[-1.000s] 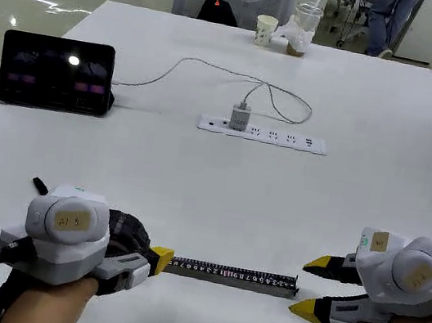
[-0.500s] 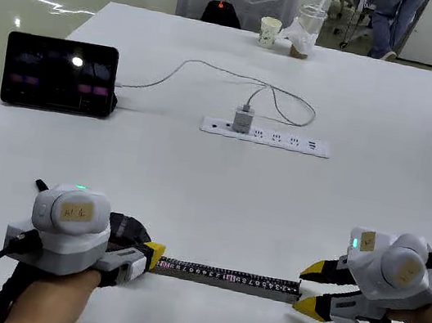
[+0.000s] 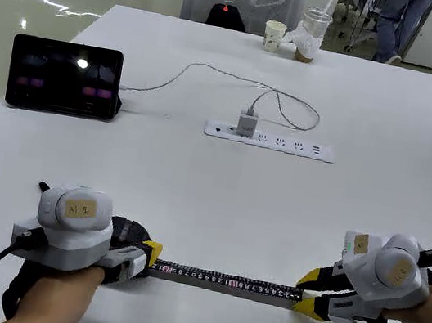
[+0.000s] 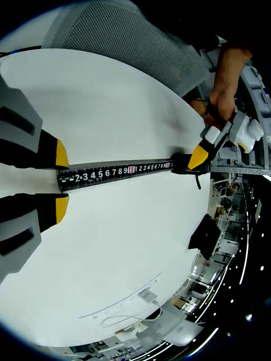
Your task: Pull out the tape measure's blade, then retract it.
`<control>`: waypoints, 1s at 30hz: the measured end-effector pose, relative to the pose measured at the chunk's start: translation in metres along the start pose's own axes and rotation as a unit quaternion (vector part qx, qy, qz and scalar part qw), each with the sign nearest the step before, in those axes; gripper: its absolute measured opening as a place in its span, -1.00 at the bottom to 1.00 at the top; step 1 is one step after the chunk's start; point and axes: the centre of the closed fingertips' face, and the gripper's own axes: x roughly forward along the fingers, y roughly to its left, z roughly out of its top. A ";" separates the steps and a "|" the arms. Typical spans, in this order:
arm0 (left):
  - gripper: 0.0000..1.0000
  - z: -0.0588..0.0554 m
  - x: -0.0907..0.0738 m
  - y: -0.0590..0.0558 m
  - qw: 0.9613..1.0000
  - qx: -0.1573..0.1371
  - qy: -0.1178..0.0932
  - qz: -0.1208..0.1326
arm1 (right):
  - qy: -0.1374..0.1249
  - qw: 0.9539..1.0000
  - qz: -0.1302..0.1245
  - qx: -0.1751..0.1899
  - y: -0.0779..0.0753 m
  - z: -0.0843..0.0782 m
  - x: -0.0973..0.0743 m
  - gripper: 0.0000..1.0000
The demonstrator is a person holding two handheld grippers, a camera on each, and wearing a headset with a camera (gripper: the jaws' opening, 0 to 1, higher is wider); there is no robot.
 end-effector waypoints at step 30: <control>0.23 -0.004 0.007 0.001 1.000 -0.002 0.013 0.015 | -0.015 1.000 0.002 0.010 0.001 -0.002 0.002 -0.80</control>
